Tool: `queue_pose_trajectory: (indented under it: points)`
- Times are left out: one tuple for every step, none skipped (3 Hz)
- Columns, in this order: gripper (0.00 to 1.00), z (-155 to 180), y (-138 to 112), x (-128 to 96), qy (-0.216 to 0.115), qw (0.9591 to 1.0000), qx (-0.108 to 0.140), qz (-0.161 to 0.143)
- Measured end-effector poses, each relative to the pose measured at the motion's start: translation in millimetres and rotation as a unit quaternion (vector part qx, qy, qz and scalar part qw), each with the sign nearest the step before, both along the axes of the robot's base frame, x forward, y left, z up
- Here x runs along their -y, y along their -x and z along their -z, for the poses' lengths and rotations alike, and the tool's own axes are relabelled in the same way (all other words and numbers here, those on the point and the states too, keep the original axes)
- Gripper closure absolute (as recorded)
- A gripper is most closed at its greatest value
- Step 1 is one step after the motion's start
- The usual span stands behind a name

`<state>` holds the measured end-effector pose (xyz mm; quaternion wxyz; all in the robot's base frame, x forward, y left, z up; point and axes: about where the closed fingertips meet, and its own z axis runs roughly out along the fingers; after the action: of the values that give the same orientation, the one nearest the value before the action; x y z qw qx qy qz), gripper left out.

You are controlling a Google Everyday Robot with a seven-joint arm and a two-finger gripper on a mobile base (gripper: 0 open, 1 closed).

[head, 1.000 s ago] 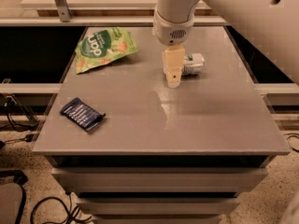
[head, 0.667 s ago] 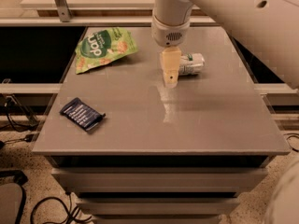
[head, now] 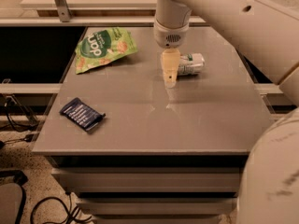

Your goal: Place 7up can upright

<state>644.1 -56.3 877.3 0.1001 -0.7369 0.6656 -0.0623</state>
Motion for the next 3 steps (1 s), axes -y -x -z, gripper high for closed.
queue_pose_trajectory:
  points:
    - [0.00,8.6,-10.8,4.7,-0.002,0.9998,-0.005,0.019]
    - [0.00,15.6,-19.4,9.8,-0.004,0.9993,-0.011,0.035]
    - [0.00,21.0,-25.4,14.5,-0.005,0.9990,-0.016,0.040]
